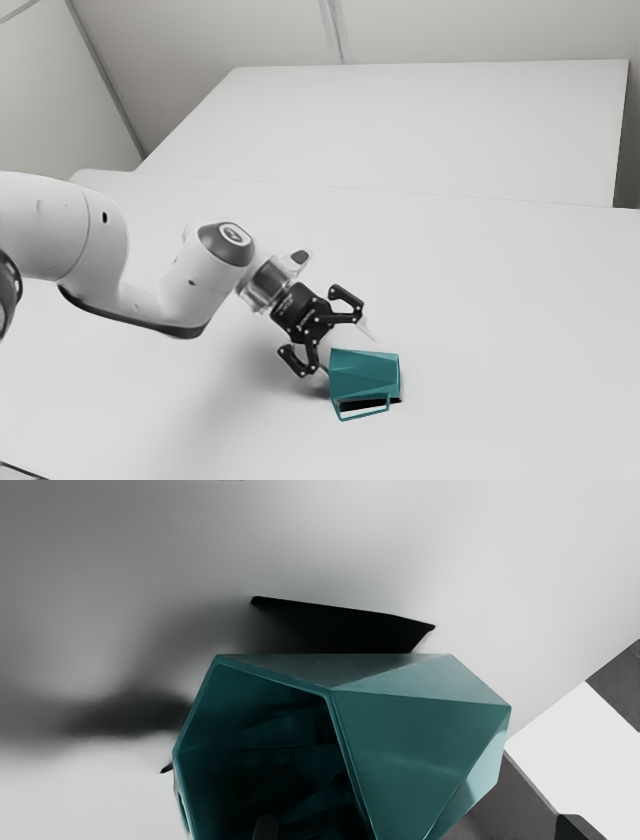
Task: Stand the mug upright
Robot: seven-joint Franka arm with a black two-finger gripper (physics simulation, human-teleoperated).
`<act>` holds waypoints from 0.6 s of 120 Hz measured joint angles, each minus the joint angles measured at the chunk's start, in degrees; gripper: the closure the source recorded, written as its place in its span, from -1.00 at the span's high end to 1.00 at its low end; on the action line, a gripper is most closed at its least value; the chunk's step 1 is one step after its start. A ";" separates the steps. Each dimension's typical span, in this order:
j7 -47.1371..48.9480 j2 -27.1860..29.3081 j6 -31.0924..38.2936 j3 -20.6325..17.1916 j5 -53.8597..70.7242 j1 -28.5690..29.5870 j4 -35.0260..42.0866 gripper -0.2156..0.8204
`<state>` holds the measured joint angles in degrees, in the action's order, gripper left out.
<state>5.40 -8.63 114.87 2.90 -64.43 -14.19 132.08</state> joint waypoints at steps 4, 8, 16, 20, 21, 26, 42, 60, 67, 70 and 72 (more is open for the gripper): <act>0.01 -0.18 0.21 -0.05 -0.39 -0.03 -0.03 0.58; 0.01 -0.46 0.54 -0.19 -0.69 -0.10 -0.17 0.58; -0.06 -0.88 1.20 -0.32 -1.09 -0.22 -0.45 0.58; -0.09 -0.97 1.47 -0.35 -1.23 -0.22 -0.55 0.58; -0.10 -0.98 1.53 -0.36 -1.26 -0.22 -0.56 0.58; -0.13 -1.03 1.81 -0.41 -1.37 -0.23 -0.64 0.58; -0.18 -1.09 2.56 -0.51 -0.63 -0.62 -1.05 0.23; 0.00 -1.06 3.11 -0.53 0.87 -0.80 -1.33 -0.34; 0.11 -1.06 3.29 -0.54 1.28 -0.83 -1.89 -0.45; 0.13 -1.03 3.34 -0.53 1.57 -0.89 -2.31 -0.53; 0.13 -1.01 3.37 -0.53 1.80 -0.95 -2.62 -0.58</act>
<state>5.53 -9.64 118.24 2.37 -62.63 -15.14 129.46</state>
